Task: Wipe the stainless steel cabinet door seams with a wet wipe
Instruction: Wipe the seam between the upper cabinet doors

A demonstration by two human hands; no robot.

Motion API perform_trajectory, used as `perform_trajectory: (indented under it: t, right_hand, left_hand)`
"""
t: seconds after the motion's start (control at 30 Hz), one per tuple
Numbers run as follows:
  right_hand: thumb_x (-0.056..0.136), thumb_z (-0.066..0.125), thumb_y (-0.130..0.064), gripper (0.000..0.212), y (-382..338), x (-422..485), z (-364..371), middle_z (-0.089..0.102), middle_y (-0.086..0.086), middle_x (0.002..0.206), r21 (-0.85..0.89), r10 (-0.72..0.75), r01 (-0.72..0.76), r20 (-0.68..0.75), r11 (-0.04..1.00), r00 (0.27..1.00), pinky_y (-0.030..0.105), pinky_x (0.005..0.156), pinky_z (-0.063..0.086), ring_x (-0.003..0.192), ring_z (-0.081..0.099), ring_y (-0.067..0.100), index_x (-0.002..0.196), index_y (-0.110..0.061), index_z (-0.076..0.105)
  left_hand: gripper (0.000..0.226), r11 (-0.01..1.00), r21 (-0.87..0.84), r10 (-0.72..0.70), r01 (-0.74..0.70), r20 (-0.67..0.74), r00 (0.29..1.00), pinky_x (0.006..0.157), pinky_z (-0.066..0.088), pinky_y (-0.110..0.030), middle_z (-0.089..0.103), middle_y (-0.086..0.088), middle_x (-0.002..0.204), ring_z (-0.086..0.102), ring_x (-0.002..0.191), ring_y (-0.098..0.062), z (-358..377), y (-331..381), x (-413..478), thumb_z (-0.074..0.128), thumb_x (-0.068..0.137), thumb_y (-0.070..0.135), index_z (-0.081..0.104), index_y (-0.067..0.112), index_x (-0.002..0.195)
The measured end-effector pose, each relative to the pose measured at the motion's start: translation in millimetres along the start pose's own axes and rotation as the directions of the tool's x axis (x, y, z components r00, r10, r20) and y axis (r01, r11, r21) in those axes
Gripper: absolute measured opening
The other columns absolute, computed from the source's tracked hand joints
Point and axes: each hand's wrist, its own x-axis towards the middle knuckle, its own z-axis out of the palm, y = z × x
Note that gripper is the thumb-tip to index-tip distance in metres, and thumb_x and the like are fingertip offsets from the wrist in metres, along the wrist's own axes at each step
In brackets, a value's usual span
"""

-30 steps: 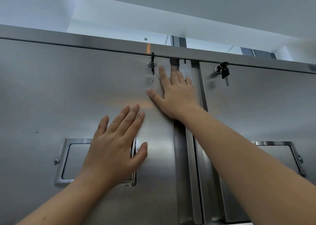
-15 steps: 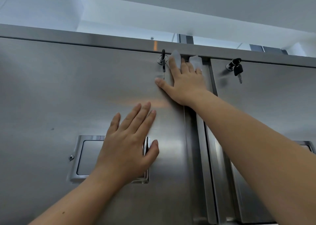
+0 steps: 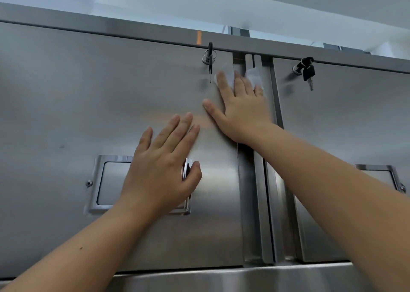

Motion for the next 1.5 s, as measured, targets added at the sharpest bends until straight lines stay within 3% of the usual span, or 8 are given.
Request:
perform_trajectory:
  t: [0.4, 0.53, 0.67, 0.8, 1.07, 1.3, 1.4, 1.5]
  right_hand:
    - [0.089, 0.015, -0.058, 0.069, -15, -133, 27, 0.015, 0.019, 0.154, 0.105, -0.095, 0.096, -0.01, 0.99, 0.995, 0.047, 0.114, 0.004, 0.144, 0.008, 0.031, 0.147, -0.022, 0.005]
    - [0.089, 0.018, -0.064, 0.074, -6, -100, 18, 0.003, 0.015, 0.157, 0.028, -0.105, 0.105, -0.002, 0.994, 0.994, 0.041, 0.114, -0.005, 0.144, -0.003, 0.024, 0.147, -0.026, -0.008]
    - [0.094, 0.024, -0.057, 0.071, -14, -59, 13, 0.0, 0.015, 0.156, 0.096, 0.021, -0.02, -0.015, 0.995, 1.0, 0.044, 0.113, -0.003, 0.144, -0.001, 0.025, 0.15, -0.023, -0.004]
    - [0.093, 0.025, -0.056, 0.07, -17, -88, 19, 0.002, 0.016, 0.156, 0.108, -0.008, 0.01, -0.027, 0.994, 1.0, 0.042, 0.113, -0.005, 0.144, 0.0, 0.024, 0.149, -0.024, -0.001]
    - [0.091, 0.03, -0.051, 0.066, -25, -194, 35, 0.028, 0.025, 0.148, 0.105, -0.089, 0.092, -0.026, 0.99, 0.996, 0.054, 0.107, 0.021, 0.138, 0.026, 0.037, 0.146, -0.012, 0.027]
    - [0.088, 0.015, -0.061, 0.071, -22, -147, 26, -0.009, 0.015, 0.156, 0.093, -0.046, 0.038, 0.086, 0.995, 0.995, 0.04, 0.112, -0.012, 0.144, -0.009, 0.024, 0.142, -0.027, -0.017]
    - [0.09, 0.017, -0.058, 0.068, -27, -159, 27, -0.001, 0.018, 0.156, 0.117, -0.037, 0.03, 0.061, 0.993, 0.997, 0.043, 0.113, -0.006, 0.145, -0.002, 0.027, 0.143, -0.025, -0.009]
    - [0.091, 0.024, -0.053, 0.067, -31, -193, 34, 0.017, 0.023, 0.152, 0.144, -0.043, 0.043, -0.001, 0.989, 0.999, 0.049, 0.112, 0.009, 0.142, 0.016, 0.034, 0.147, -0.017, 0.016]
  left_hand:
    - [0.064, 1.0, 0.026, -0.005, 0.005, 0.023, 1.0, 0.105, 0.025, -0.051, 0.032, -0.004, 0.148, 0.028, 0.137, -0.022, 1, 1, 0, 0.028, 0.082, 0.04, 0.043, 0.012, 0.138]
    - [0.065, 0.999, 0.052, -0.015, 0.013, 0.051, 0.999, 0.106, 0.022, -0.051, 0.029, -0.004, 0.15, 0.026, 0.139, -0.022, 1, 2, 0, 0.025, 0.083, 0.039, 0.039, 0.011, 0.14]
    - [0.063, 0.997, 0.082, -0.009, 0.006, 0.047, 0.999, 0.102, 0.028, -0.054, 0.035, -0.01, 0.146, 0.034, 0.135, -0.028, 1, 5, 1, 0.028, 0.083, 0.033, 0.044, 0.006, 0.137]
    - [0.061, 0.996, 0.083, -0.019, 0.016, 0.03, 0.999, 0.1, 0.032, -0.054, 0.039, -0.014, 0.143, 0.038, 0.132, -0.031, 1, 11, -2, 0.029, 0.083, 0.031, 0.046, 0.002, 0.134]
    - [0.061, 0.992, 0.065, -0.107, 0.107, -0.005, 0.994, 0.106, 0.022, -0.052, 0.034, -0.014, 0.146, 0.03, 0.135, -0.032, 11, 32, -45, 0.031, 0.085, 0.028, 0.038, 0.0, 0.138]
    - [0.06, 0.989, 0.107, -0.107, 0.105, 0.012, 0.994, 0.109, 0.006, -0.048, 0.024, -0.012, 0.149, 0.021, 0.138, -0.028, 15, 33, -54, 0.028, 0.088, 0.03, 0.03, 0.004, 0.142]
    - [0.057, 0.991, 0.119, -0.058, 0.057, 0.004, 0.998, 0.107, 0.012, -0.051, 0.029, -0.013, 0.148, 0.027, 0.137, -0.031, 15, 35, -66, 0.031, 0.088, 0.027, 0.033, 0.006, 0.141]
    - [0.057, 0.992, 0.124, -0.025, 0.021, 0.029, 0.999, 0.107, 0.012, -0.049, 0.028, -0.011, 0.149, 0.027, 0.137, -0.028, 14, 37, -77, 0.031, 0.088, 0.026, 0.032, 0.007, 0.142]
